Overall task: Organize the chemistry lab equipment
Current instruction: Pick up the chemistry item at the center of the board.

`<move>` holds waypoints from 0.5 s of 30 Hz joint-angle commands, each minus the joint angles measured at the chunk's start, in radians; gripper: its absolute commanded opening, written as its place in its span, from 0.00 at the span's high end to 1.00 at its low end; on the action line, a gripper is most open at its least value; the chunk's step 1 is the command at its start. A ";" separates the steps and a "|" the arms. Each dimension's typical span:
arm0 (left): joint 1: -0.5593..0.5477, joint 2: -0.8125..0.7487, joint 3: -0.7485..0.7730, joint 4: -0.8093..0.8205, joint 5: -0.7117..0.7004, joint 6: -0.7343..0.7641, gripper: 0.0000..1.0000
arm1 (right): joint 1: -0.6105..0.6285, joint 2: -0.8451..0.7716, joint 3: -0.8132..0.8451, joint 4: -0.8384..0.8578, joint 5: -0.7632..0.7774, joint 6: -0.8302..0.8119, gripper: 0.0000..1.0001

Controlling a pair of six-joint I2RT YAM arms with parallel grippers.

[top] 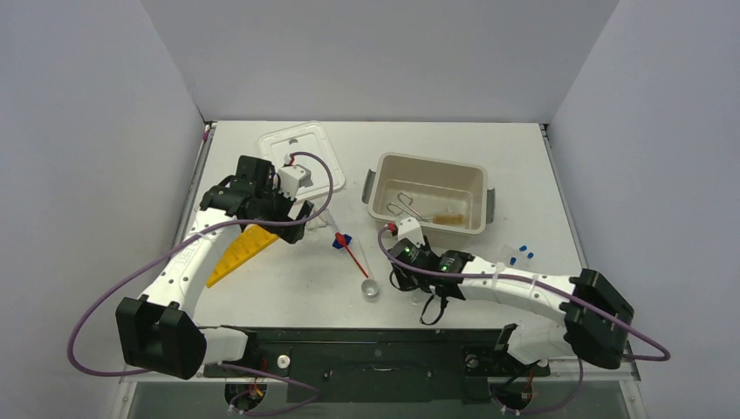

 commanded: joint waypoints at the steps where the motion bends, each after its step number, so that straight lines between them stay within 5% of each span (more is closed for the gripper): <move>1: 0.003 -0.029 0.029 0.011 0.005 0.010 0.03 | 0.024 -0.147 -0.012 0.052 0.120 -0.054 0.54; 7: 0.004 -0.036 0.011 0.019 0.008 0.010 0.03 | 0.061 -0.206 -0.164 0.185 0.087 -0.052 0.54; 15: 0.004 -0.048 -0.004 0.023 0.007 0.013 0.03 | 0.077 -0.213 -0.291 0.395 0.228 0.081 0.52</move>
